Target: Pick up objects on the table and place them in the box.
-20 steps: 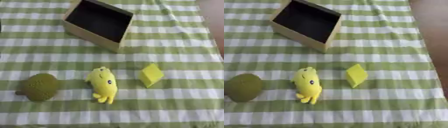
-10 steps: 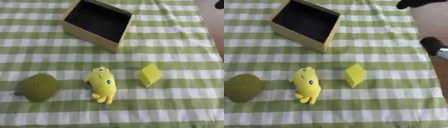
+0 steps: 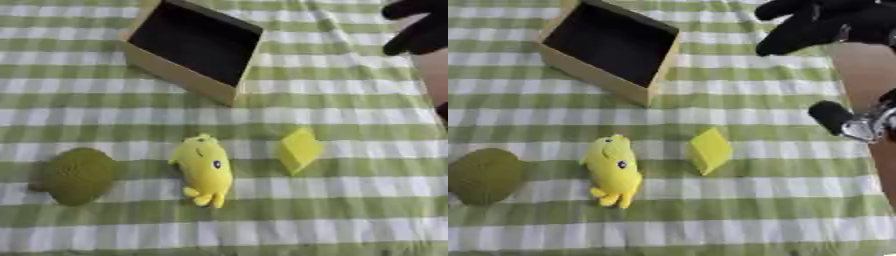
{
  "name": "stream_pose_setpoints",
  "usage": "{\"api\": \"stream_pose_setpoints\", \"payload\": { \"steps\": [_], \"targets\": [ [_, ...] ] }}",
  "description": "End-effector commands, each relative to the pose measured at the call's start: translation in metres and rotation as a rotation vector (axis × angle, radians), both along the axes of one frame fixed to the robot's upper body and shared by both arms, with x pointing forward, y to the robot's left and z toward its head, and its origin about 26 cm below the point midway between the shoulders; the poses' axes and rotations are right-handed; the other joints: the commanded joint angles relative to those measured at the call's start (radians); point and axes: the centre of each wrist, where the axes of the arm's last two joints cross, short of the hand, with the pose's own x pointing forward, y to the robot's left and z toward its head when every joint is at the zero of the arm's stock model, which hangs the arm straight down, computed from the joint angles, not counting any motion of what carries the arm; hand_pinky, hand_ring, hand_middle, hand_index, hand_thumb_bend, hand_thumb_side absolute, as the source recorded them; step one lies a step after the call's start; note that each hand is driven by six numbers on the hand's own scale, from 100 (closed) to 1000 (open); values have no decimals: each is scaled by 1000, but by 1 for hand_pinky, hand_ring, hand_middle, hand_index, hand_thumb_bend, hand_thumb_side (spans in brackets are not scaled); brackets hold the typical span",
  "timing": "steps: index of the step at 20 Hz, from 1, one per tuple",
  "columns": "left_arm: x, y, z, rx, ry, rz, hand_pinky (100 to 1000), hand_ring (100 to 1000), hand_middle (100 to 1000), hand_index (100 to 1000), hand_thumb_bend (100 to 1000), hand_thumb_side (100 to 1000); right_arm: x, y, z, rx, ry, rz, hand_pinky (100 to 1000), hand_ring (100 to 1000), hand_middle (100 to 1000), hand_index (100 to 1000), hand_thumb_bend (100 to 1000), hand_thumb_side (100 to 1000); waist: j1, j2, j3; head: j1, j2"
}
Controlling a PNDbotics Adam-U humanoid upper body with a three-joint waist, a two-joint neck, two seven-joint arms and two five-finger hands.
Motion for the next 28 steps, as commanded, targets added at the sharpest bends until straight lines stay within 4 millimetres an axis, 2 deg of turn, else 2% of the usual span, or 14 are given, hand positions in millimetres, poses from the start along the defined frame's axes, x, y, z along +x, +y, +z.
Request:
{"api": "stream_pose_setpoints", "payload": {
  "steps": [1,5,6,11,19,23,24,27,28],
  "targets": [
    [-3,1,7,36,-25,0,693,781,723,826,100,578,-4,4,5,-257,-98,134,990,1000,829,977,100,375,-15,-39,2,-6,6],
    [-3,0,6,43,-17,-5,693,781,724,825,100,577,1,9,0,-274,-99,140,1000,1000,812,981,100,411,-15,-39,5,-10,8],
    [-3,0,5,44,-16,-7,692,781,723,825,100,577,3,9,-3,-284,-94,135,1000,1000,808,986,100,444,-15,-39,6,-11,8],
    [-3,-1,4,46,-10,-12,692,782,724,823,100,577,19,9,-17,-328,-51,97,1000,1000,768,1000,100,500,-15,-41,9,-13,9],
    [-3,-3,2,49,4,-21,691,782,723,823,100,577,38,19,-30,-372,-18,63,1000,1000,743,1000,100,610,-11,-43,10,-17,11],
    [-3,-3,1,52,12,-24,690,782,722,823,100,577,48,21,-38,-382,8,35,1000,1000,747,1000,100,554,-10,-43,10,-17,11],
    [-3,-4,1,52,13,-24,690,782,721,823,100,577,50,22,-40,-385,14,29,1000,1000,750,1000,100,493,-10,-43,11,-16,12],
    [-3,-4,0,53,15,-28,690,782,720,823,100,577,56,22,-47,-392,41,8,1000,1000,755,1000,100,417,-9,-43,12,-16,12],
    [-3,-5,0,53,15,-29,690,782,719,823,100,577,57,23,-48,-392,50,3,1000,1000,758,1000,100,341,-9,-43,12,-16,11]
  ]
}}
